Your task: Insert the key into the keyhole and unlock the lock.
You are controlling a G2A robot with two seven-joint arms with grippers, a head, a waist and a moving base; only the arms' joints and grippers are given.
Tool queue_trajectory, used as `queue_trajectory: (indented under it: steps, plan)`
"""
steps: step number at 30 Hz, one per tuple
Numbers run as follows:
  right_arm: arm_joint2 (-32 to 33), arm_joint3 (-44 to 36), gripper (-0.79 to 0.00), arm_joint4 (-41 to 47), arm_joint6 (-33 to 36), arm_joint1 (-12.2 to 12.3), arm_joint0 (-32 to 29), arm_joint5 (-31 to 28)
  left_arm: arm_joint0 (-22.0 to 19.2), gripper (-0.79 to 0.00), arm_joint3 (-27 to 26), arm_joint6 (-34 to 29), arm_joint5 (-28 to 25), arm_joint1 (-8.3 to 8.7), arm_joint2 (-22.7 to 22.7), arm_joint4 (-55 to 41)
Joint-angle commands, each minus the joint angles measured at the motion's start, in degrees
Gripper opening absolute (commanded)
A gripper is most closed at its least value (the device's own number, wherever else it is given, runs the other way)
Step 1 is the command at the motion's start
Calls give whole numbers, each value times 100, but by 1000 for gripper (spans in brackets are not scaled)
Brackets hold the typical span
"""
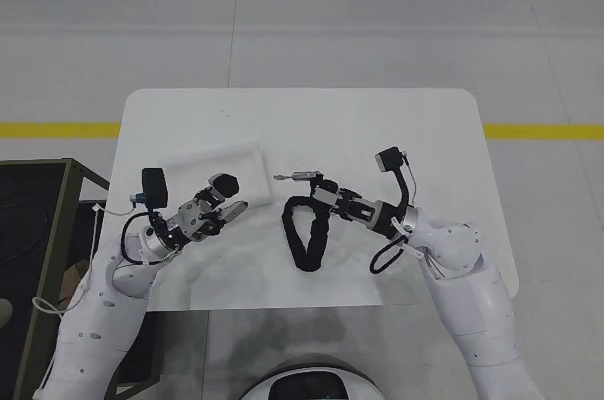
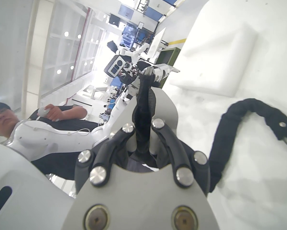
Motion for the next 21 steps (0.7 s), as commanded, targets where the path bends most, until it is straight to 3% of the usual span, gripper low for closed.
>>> queue_trajectory:
  steps: [1,5,6,7,8,17,21]
  plan:
    - [18,80,-785,-97,-53,6,-17,45,-1,0,-24,520,-1,-1,-49,640]
    - [-94,339,-785,-286,-604,-11,-47,235,-1,0,-24,520,-1,-1,-49,640]
    - [-103,445,-693,-354,-712,-11,-22,351,-1,0,-24,520,-1,-1,-49,640]
    - [-132,507,-234,-402,-774,-13,7,440,-1,0,-24,520,-1,-1,-49,640]
    - [-134,554,0,-468,-861,-11,44,486,-1,0,-24,520,-1,-1,-49,640]
    - [-137,460,0,-785,-1350,17,-81,915,-1,0,-24,520,-1,-1,-49,640]
    - [-84,-13,0,-1222,-1750,49,-295,676,-1,0,-24,520,-1,-1,-49,640]
